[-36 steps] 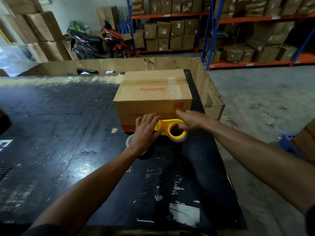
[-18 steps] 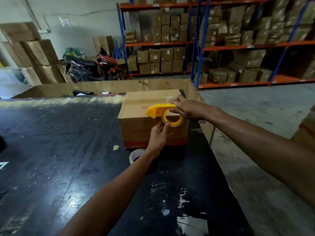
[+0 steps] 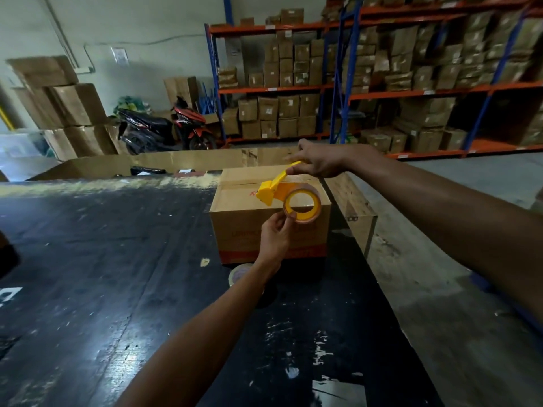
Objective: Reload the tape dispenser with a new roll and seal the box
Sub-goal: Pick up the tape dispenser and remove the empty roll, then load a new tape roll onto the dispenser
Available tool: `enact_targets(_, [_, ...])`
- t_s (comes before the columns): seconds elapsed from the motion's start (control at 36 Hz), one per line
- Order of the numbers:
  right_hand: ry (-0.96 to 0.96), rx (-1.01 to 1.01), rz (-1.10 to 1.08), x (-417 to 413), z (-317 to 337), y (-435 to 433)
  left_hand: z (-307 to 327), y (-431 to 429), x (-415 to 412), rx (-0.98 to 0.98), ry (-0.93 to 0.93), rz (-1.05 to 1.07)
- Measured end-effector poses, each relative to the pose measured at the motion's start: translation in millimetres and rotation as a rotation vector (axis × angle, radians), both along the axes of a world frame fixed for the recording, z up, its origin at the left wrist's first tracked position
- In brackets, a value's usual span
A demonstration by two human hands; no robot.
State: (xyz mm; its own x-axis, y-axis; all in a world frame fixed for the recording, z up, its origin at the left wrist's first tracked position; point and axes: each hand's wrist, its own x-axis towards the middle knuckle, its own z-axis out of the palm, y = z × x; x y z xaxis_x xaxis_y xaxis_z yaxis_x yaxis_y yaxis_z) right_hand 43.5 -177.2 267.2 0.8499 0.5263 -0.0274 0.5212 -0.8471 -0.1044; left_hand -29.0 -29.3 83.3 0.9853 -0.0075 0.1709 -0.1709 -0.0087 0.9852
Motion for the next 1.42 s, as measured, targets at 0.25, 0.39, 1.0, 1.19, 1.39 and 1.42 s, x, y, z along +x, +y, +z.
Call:
enact_targets(0.25, [-0.064,-0.056,0.035,6,8,10,13,5,12,-0.076,0.018,0.062])
enact_targets(0.39, [-0.087,-0.005,0.012,15,18,5,12,10,12,-0.079,-0.045,0.019])
enact_targets(1.0, [-0.099,0.066,-0.036,44,2,-11,-135,-22,35,0.418,0.734,0.002])
enact_targets(1.19, [-0.084,0.063,-0.028,61,-9,-3,-122,-20,40,0.475,0.761,-0.082])
enact_targets(1.39, [-0.091,0.054,-0.024,69,-8,11,-123,-12,38,0.582,0.715,-0.088])
enact_targets(1.42, [-0.096,0.050,-0.023,69,-8,13,-123,-11,37,0.591,0.704,-0.094])
